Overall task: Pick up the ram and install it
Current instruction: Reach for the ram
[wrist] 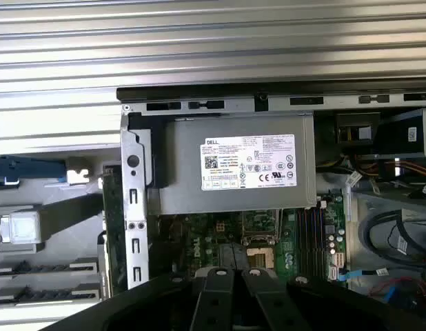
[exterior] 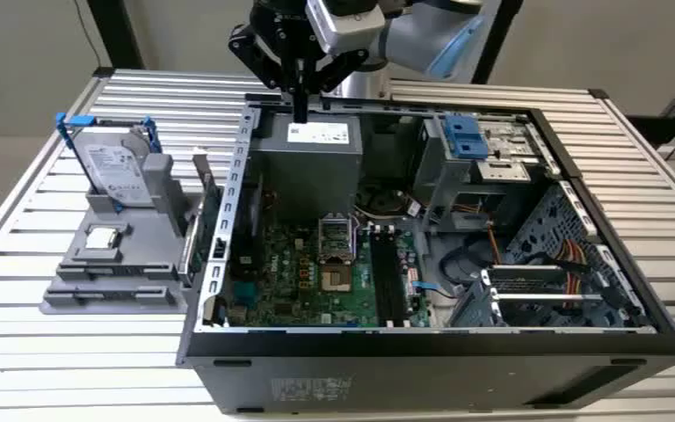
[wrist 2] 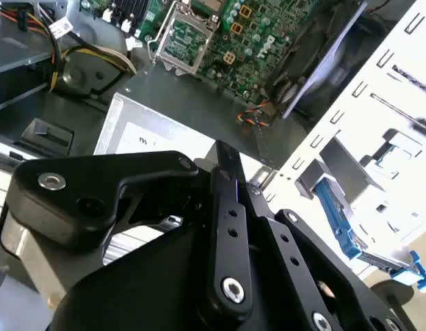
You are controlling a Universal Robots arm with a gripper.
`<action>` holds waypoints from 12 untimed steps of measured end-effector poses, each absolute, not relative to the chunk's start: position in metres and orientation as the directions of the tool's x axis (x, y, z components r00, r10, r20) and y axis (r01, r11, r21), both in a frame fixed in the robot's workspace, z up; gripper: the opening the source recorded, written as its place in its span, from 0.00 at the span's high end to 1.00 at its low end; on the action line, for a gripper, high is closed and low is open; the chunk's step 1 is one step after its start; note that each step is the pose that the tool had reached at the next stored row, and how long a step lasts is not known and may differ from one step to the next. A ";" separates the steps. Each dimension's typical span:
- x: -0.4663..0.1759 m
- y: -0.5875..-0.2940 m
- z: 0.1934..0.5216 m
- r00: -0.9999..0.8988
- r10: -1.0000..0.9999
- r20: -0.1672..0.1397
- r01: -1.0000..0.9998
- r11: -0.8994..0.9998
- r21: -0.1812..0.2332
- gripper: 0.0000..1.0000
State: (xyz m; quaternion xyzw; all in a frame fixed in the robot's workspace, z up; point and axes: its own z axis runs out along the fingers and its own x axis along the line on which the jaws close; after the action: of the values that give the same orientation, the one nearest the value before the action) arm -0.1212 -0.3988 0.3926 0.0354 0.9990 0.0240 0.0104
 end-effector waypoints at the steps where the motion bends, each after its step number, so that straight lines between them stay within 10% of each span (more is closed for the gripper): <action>1: -0.121 -0.399 0.393 -0.997 0.071 -0.019 0.070 0.996 0.049 1.00; 12: -0.121 -0.399 0.393 -0.997 0.071 -0.019 0.070 0.996 0.049 1.00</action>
State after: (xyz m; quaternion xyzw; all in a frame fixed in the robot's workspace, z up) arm -0.1212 -0.3988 0.3931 0.0354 0.9990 0.0240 0.0104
